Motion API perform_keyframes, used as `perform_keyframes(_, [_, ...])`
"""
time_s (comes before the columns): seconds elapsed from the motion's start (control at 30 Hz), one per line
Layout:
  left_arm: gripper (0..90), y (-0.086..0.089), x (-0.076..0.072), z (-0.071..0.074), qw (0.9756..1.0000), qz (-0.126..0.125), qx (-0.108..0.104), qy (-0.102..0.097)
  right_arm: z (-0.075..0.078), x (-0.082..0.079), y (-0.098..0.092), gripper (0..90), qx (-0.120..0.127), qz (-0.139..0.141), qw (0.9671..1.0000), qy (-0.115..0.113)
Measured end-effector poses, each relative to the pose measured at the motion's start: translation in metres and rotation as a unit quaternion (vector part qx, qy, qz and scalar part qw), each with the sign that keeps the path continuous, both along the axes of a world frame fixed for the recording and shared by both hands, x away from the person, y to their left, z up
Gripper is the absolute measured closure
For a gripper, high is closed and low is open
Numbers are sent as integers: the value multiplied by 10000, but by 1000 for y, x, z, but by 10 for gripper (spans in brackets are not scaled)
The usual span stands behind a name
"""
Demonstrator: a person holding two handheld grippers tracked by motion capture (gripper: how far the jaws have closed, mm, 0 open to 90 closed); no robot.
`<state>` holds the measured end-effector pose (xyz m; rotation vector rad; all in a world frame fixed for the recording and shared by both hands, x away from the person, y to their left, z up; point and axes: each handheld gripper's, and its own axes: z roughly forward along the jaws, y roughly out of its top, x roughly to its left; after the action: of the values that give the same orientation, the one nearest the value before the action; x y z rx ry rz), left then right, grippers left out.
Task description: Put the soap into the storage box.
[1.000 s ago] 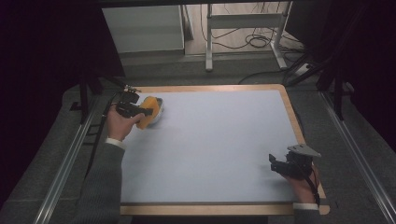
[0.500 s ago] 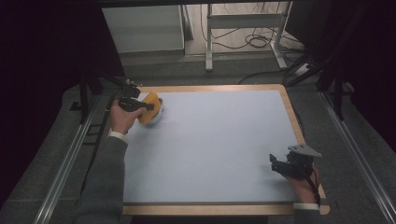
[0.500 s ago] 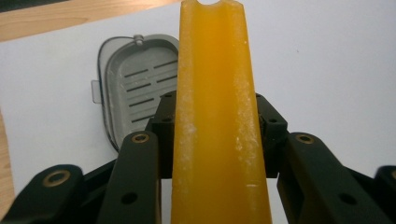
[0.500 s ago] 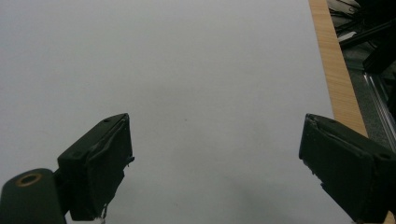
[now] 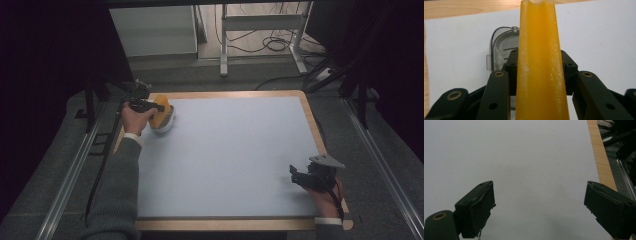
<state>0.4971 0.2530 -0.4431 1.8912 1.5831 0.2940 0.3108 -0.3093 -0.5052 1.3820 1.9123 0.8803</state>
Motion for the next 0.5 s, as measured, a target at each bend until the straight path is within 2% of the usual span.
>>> perform_keyframes(0.2, [611,-1,9,-6,9997,147,-141,-146,-1,1,-1,98,-20,-11,10000,21])
perform_keyframes(0.27, [611,-1,12,-9,9996,220,-153,-132,-1,1,0,99,-20,-5,10000,17])
perform_keyframes(0.37, [611,-1,16,-17,9995,284,-106,-41,-1,0,-1,98,-27,-9,10000,9])
perform_keyframes(0.5, [610,-1,20,-26,9996,230,-51,122,-2,1,-1,98,-21,-24,10000,33])
